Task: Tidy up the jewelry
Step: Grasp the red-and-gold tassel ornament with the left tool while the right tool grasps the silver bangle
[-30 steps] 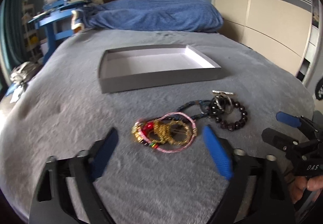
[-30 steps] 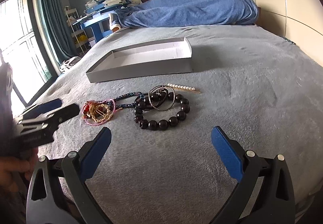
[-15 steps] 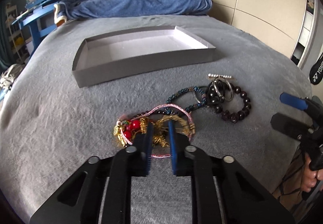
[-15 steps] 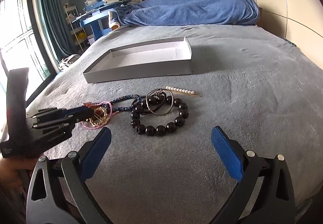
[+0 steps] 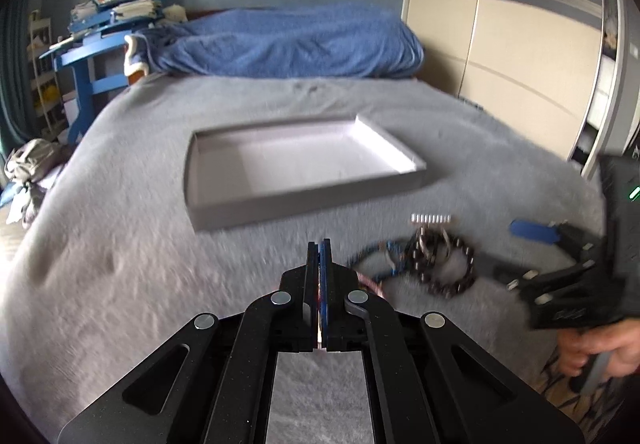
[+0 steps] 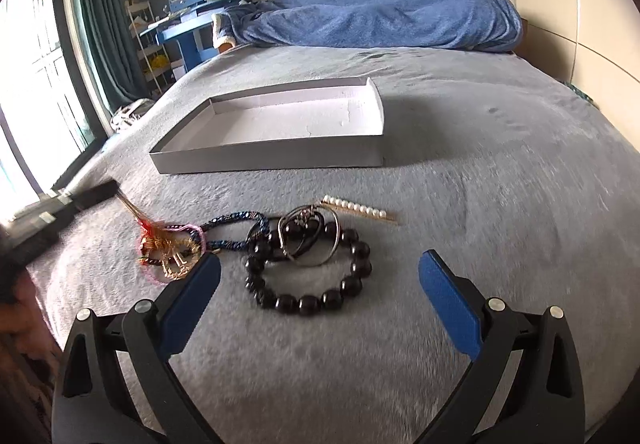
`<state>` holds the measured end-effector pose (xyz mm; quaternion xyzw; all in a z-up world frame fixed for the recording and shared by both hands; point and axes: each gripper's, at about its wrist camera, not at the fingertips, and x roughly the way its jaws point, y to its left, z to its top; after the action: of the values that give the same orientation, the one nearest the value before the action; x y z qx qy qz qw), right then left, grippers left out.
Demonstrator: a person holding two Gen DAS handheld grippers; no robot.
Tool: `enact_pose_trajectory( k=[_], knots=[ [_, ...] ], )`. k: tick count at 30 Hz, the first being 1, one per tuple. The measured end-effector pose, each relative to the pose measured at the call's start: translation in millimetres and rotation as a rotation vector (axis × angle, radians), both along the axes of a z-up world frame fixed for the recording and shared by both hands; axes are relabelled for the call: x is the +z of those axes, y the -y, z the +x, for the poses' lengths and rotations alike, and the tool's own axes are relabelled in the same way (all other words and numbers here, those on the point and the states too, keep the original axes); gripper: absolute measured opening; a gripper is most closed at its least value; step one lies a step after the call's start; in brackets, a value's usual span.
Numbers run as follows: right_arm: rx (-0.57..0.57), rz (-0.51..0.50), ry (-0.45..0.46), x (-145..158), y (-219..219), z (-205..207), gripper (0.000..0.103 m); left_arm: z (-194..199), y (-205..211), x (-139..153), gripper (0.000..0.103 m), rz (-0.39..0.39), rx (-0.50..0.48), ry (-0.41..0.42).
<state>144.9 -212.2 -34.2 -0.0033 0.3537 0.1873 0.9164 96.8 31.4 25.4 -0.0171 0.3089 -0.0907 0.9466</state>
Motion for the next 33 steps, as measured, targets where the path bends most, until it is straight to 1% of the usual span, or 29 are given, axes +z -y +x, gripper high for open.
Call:
enact_pose_trajectory(
  k=[4, 6, 11, 12, 13, 15, 17, 19, 20, 22, 23, 29, 33],
  knots=[
    [0.010, -0.032, -0.022, -7.1, -7.5, 18.1, 0.097, 3.5, -11.2, 20.0, 0.001, -0.037, 0.006, 0.034],
    [0.015, -0.043, -0.029, -9.3, -10.9, 25.9, 0.096, 4.4, -14.9, 28.8, 0.001, -0.043, 0.011, 0.052],
    [0.037, -0.061, -0.044, -16.1, -22.4, 41.4, 0.089, 10.3, -21.1, 44.1, 0.001, -0.042, 0.008, 0.080],
    [0.041, -0.067, -0.051, -19.0, -24.5, 44.8, 0.085, 11.8, -21.6, 47.0, 0.001, -0.042, 0.005, 0.085],
    [0.042, -0.070, -0.058, -21.2, -26.0, 45.8, 0.082, 12.0, -22.4, 50.1, 0.001, -0.040, 0.003, 0.090],
    [0.043, -0.073, -0.064, -24.7, -27.9, 49.7, 0.082, 14.4, -22.5, 54.5, 0.001, -0.035, 0.005, 0.100],
    [0.041, -0.074, -0.066, -27.0, -28.7, 52.8, 0.077, 17.7, -22.7, 55.7, 0.001, -0.036, 0.007, 0.102],
    [0.038, -0.069, -0.068, -27.8, -28.1, 55.0, 0.066, 20.4, -21.3, 55.6, 0.001, -0.037, 0.005, 0.101],
    [0.039, -0.062, -0.067, -27.9, -27.3, 56.0, 0.062, 21.7, -20.4, 55.3, 0.001, -0.034, 0.004, 0.101],
    [0.043, -0.052, -0.061, -27.5, -26.0, 54.6, 0.048, 22.6, -17.0, 54.7, 0.001, -0.027, -0.002, 0.102],
    [0.039, -0.055, -0.057, -27.2, -25.1, 54.5, 0.045, 23.2, -15.7, 55.0, 0.001, -0.026, -0.004, 0.103],
    [0.022, -0.008, -0.043, -20.1, -15.1, 52.8, 0.044, 29.1, -12.5, 55.5, 0.001, -0.024, -0.010, 0.103],
    [0.008, 0.030, -0.025, -6.6, -9.3, 53.8, 0.044, 37.7, -12.1, 61.3, 0.001, -0.025, -0.018, 0.108]
  ],
)
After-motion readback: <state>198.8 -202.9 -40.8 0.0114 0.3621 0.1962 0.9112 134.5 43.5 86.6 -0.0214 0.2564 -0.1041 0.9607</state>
